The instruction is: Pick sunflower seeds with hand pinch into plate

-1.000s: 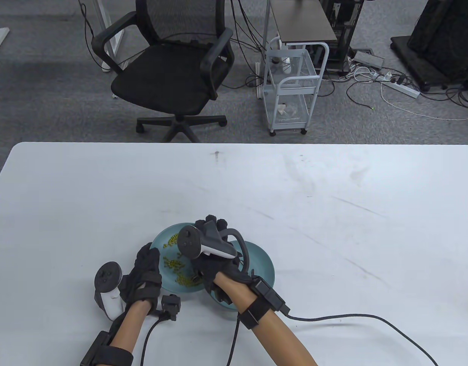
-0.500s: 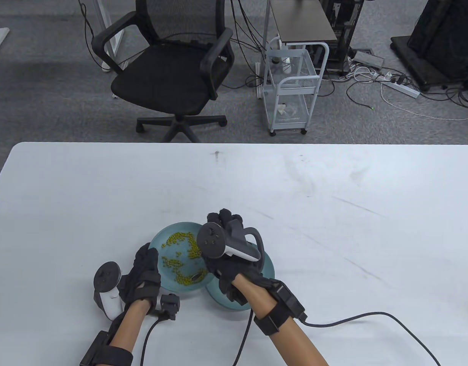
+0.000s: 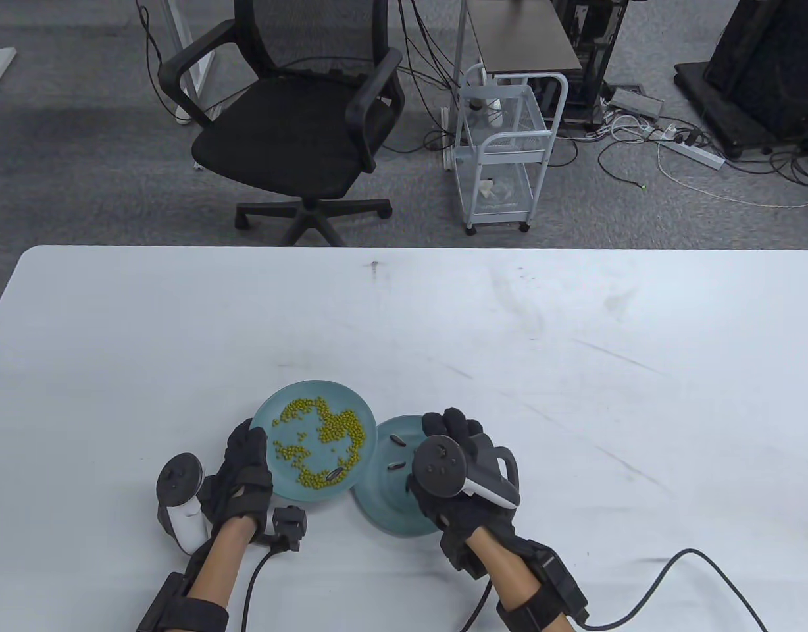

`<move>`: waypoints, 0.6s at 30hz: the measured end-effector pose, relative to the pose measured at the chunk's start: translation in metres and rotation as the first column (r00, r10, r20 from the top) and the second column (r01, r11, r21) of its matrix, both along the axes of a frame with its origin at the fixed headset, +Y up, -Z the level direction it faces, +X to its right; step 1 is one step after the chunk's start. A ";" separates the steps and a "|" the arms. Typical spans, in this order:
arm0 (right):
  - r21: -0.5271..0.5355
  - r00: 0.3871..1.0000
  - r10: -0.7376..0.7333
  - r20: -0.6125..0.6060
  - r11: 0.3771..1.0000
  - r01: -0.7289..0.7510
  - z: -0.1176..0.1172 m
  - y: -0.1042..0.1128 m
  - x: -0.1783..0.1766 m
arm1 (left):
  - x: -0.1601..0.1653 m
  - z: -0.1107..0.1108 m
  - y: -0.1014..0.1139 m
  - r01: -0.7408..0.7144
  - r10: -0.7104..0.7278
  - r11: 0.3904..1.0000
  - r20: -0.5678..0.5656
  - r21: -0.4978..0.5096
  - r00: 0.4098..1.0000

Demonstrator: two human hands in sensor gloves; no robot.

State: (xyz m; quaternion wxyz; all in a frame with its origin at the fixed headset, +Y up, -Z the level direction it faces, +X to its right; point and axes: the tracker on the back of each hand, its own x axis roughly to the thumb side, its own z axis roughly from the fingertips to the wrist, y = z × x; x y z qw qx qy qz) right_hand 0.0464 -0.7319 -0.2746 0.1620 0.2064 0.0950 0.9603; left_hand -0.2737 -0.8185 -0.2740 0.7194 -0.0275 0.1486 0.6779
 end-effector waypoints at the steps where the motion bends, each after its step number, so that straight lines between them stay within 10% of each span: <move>1: -0.027 0.999 0.029 -0.012 0.999 -0.030 -0.001 -0.005 -0.002 | 0.000 0.000 0.000 0.001 -0.001 1.000 0.001 -0.001 1.000; 18: -0.026 0.999 0.016 -0.034 1.000 -0.017 -0.001 -0.015 -0.006 | 0.005 -0.003 0.000 -0.005 0.005 1.000 0.026 0.005 1.000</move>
